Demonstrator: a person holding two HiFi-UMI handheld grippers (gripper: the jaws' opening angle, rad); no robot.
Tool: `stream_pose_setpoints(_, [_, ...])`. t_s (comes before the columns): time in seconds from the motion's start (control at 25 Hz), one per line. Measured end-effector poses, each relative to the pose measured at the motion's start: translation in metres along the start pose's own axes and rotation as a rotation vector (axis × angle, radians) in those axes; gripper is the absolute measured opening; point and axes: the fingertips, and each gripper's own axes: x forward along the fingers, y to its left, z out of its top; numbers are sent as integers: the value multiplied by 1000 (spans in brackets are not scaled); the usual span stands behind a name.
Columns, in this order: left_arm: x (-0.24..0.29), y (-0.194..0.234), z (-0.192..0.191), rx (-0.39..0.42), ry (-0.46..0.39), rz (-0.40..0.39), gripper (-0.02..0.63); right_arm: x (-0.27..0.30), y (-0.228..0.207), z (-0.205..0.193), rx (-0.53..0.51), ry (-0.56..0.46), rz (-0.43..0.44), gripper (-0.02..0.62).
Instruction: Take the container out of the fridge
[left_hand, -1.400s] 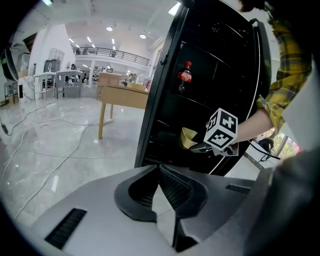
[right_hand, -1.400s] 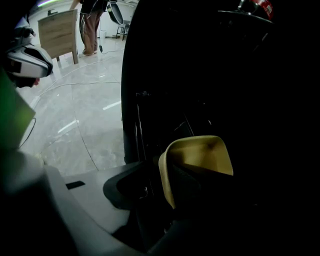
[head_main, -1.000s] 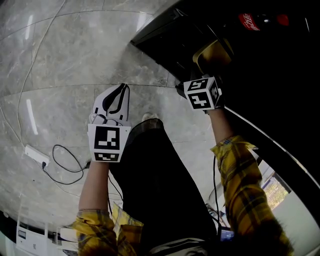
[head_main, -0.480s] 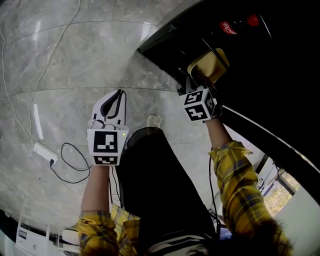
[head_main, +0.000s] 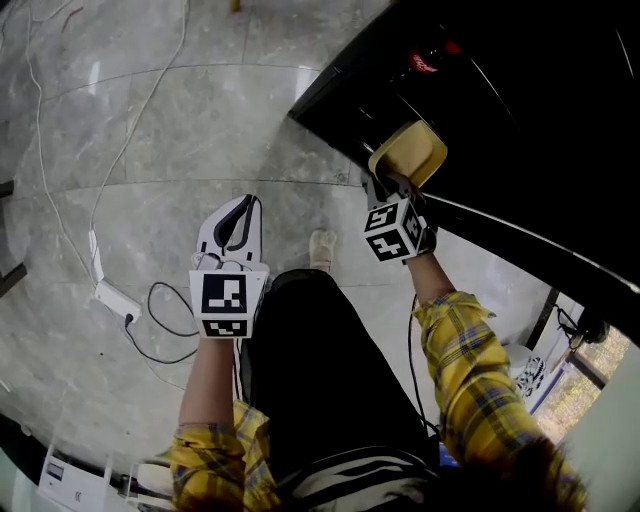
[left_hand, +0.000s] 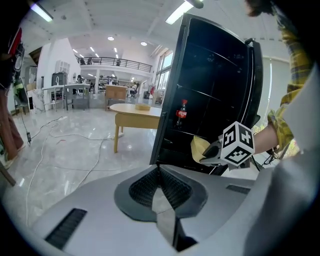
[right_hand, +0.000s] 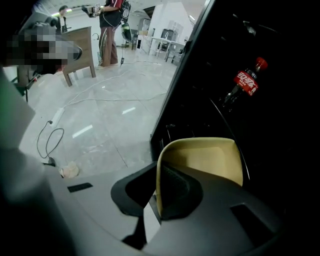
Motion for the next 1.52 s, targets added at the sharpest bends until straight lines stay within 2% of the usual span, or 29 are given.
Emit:
stream_pose_setpoints(0.48, [-80,-5,15,-13,-1,26,23,-84,47,26,2,-42,68,31])
stream_pose_setpoints(1.04, [-158,0,68,-18,-77,76,23,-202,72,62,-52,-156,102,29])
stream_pose_setpoints(1.52, [-199,-12,94,7,-117,78,23,-280,76,80,32,-257,130,29])
